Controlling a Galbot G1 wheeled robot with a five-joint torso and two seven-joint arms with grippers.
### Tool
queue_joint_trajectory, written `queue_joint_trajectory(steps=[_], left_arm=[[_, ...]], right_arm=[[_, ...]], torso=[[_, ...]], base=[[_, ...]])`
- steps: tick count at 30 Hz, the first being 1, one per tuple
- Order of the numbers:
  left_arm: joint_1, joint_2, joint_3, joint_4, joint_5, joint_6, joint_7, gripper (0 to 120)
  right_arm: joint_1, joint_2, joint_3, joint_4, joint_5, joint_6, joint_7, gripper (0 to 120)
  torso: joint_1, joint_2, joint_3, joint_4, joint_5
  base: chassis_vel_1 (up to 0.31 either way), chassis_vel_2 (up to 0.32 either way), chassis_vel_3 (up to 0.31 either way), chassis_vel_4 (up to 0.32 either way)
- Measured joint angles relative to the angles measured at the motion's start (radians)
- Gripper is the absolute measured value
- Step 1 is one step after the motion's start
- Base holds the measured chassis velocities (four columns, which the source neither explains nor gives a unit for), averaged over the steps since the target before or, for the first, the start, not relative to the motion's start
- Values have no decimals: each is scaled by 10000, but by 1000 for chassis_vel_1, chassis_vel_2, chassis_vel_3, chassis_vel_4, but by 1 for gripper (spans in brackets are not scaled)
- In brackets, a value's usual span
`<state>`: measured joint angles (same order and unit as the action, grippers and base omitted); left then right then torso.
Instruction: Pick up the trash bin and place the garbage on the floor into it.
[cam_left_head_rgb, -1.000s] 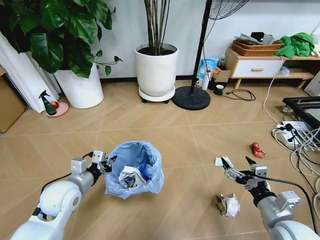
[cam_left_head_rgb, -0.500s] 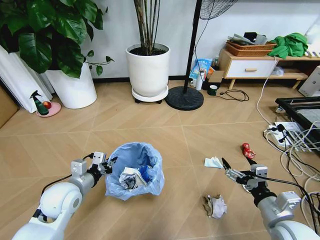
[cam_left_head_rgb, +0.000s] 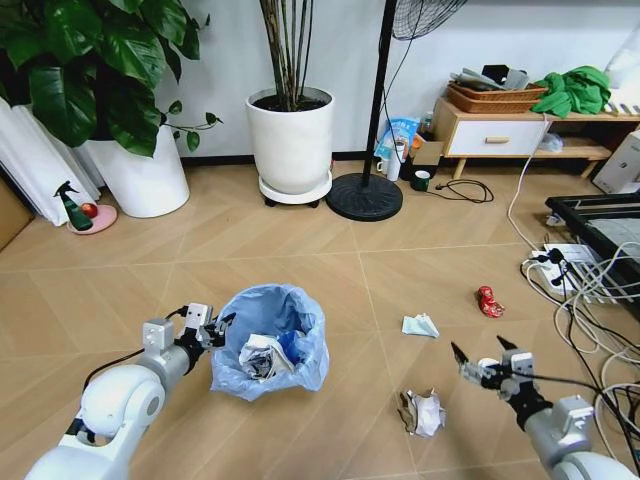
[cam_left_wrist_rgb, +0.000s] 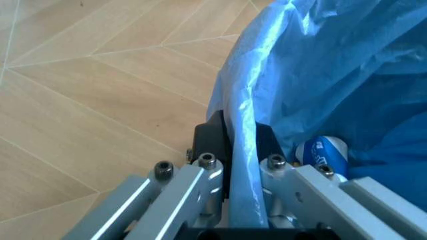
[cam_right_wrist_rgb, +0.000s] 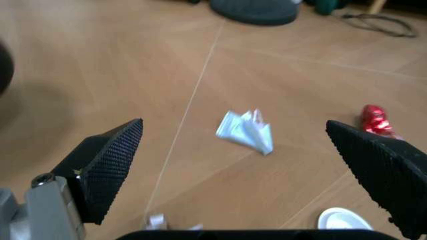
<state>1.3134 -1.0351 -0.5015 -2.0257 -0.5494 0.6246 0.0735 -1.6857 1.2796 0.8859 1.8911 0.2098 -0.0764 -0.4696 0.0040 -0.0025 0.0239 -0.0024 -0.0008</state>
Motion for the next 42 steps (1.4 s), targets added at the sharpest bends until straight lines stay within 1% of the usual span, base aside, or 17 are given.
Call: queue_joint_trajectory(steps=[1, 2, 5, 6, 7, 10, 13, 14, 17, 19, 25, 34, 37, 41, 42], left_arm=[[-3, -13, 19, 2, 8, -4, 7, 1], [-3, -13, 19, 2, 8, -4, 7, 1], [0, -14, 30, 2, 13, -7, 10, 1], [20, 1, 30, -5, 14, -6, 9, 1], [20, 1, 30, -5, 14, -6, 9, 1], [78, 34, 17, -55, 15, -7, -10, 1], [129, 48, -6, -93, 13, -7, -40, 1], [178, 48, -10, -113, 13, -5, -54, 1], [218, 35, -12, -122, 13, -4, -66, 1], [247, 23, -10, -127, 18, -4, -74, 1], [166, 45, 31, -127, 19, 13, -82, 1], [144, 54, 66, -127, 13, 25, -92, 1], [148, 72, 46, -140, 6, 27, -92, 1], [143, 96, 8, -171, -15, 36, -94, 1], [143, 96, 8, -171, -15, 36, -94, 1]], right_arm=[[299, -176, -201, -595, -307, 244, -382, 100], [299, -176, -201, -595, -307, 244, -382, 100], [749, -347, -623, -1251, -639, 305, -584, 100], [1163, -438, -1049, -1813, -833, 294, -610, 100], [1163, -438, -1049, -1813, -833, 294, -610, 100], [1690, -495, -1640, -2538, -1073, 111, -612, 100], [1847, -529, -1911, -2773, -1100, -113, -610, 100], [1857, -576, -2064, -2853, -1100, -332, -609, 100], [1820, -627, -2144, -2919, -1105, -492, -622, 100], [1802, -606, -2204, -3202, -1217, -578, -648, 100], [2028, -486, -2354, -3962, -1642, -435, -693, 100], [2377, -323, -2535, -4565, -1949, -439, -697, 100], [2466, -247, -2582, -4752, -2069, -407, -688, 93], [2544, -204, -2591, -4896, -2129, -404, -650, 75], [2544, -204, -2591, -4896, -2129, -404, -650, 75]], torso=[[0, 0, 0, 1, 0], [0, 0, 0, 1, 0], [0, 0, 0, 0, 0], [0, 0, 0, 3, 2], [0, 0, 0, 3, 2], [0, -1, 1, 4, 2], [0, 0, 1, 5, 1], [0, 0, 1, 3, -2], [0, 0, 1, 3, -4], [0, 0, 1, 2, -3], [0, 0, 1, 1, 0], [0, 0, 0, 2, -2], [0, 0, 0, 2, -1], [0, 0, 0, 2, -3], [0, 0, 0, 2, -3]], base=[[0, 0, 0, 0], [0, 0, 0, 0], [0, 0, 0, 0], [0, 0, 0, 0], [0, 0, 0, 0], [0, 0, 0, 0], [0, 0, 0, 0], [0, 0, 0, 0], [0, 0, 0, 0], [0, 0, 0, 0], [0, 0, 0, 0], [0, 0, 0, 0], [0, 0, 0, 0], [0, 0, 0, 0], [0, 0, 0, 0]])
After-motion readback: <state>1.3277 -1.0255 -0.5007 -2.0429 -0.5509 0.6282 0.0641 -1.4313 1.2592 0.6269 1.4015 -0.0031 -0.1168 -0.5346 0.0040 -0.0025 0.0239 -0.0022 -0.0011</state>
